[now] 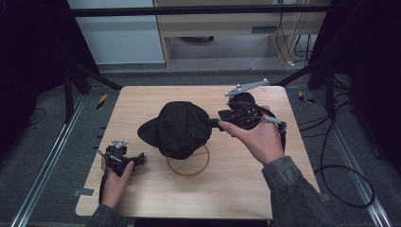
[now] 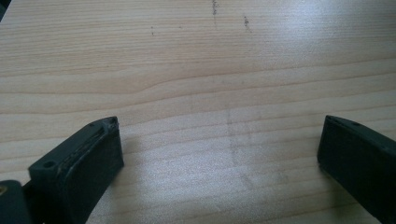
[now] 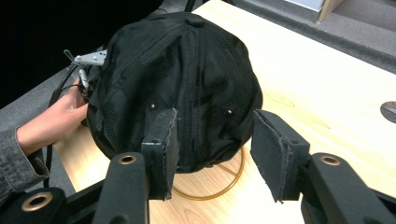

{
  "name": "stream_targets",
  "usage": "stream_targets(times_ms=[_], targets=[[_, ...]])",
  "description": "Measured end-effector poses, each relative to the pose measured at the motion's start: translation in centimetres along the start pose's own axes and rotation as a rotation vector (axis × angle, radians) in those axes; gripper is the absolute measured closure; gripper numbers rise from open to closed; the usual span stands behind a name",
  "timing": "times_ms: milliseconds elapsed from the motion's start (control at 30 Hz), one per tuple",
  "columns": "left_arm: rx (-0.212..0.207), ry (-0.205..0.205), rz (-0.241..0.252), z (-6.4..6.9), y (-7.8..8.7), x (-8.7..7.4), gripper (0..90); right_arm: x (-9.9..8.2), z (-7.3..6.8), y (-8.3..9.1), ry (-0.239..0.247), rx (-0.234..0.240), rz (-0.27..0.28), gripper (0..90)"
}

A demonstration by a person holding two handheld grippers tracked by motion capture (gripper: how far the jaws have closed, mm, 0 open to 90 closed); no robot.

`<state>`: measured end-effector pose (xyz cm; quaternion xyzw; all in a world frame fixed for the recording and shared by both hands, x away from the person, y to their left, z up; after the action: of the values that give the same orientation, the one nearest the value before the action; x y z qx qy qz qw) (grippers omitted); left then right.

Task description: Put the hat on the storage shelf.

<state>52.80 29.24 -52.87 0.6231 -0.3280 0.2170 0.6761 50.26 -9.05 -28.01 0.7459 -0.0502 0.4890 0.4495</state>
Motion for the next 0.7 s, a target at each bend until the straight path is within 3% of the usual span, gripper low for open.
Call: stream_targets(times_ms=[700], targets=[[0.0, 0.001, 0.0, 0.0, 0.0, 0.0, 0.0, -1.7, 2.0, 1.5, -0.048, -0.037, 0.016, 49.2]])
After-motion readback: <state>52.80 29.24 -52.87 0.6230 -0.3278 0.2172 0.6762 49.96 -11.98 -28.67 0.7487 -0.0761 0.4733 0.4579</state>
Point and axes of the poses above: each handheld gripper's, and its own axes: y roughly backward along the jaws, x roughly out of its top, z roughly to its right, the point moved 3 cm from there along -y, roughly forward along the jaws, and after that the axes turned 2 degrees about -x, right-handed, at the moved point
